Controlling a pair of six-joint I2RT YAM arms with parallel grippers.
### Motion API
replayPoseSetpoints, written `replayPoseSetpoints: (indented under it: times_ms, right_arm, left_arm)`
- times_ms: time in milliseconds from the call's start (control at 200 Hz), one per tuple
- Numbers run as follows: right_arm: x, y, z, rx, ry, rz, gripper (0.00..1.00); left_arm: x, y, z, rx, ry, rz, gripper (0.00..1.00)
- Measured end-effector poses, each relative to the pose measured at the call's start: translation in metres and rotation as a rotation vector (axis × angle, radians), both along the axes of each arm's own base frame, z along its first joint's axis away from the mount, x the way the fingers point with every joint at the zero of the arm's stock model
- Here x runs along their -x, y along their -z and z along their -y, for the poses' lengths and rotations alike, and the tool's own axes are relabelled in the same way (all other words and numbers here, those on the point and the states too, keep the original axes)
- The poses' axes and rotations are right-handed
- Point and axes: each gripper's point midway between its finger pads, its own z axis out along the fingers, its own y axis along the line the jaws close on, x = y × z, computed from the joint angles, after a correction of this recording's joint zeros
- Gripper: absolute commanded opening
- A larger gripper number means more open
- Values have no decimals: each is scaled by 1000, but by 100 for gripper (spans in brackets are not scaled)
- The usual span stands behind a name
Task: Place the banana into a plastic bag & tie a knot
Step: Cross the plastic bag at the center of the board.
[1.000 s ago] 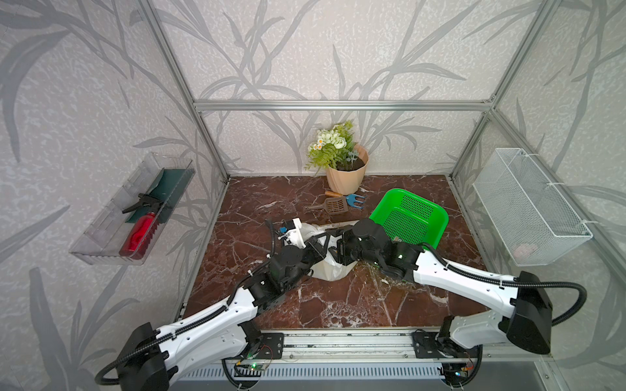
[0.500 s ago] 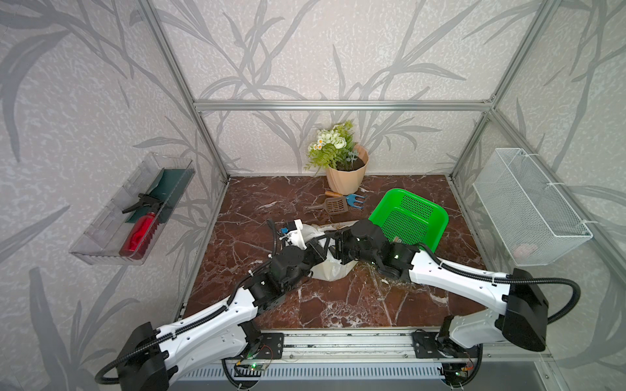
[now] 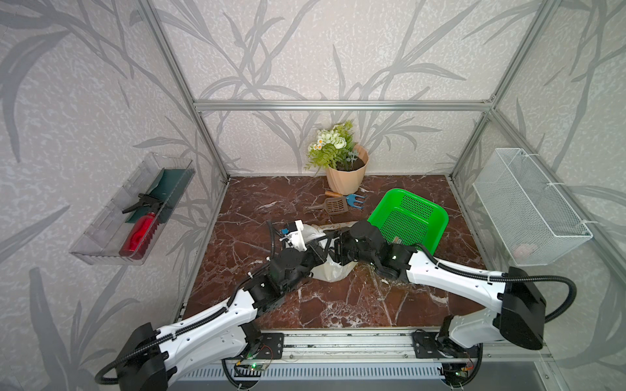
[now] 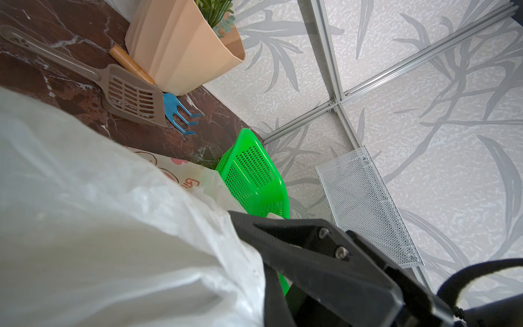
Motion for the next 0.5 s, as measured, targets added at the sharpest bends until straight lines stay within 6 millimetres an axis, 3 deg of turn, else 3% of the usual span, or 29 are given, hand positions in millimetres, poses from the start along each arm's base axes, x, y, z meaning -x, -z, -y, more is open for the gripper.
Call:
replayPoseSetpoints:
  times_ms: [305,500]
  right_arm:
    - [-1,5,4,3,11,3,46]
    - [-2,5,5,1,15,3,30]
  left_arm:
    - [4,6,2,1,18,8,0]
    - [8,9,2,-1,32,31,0]
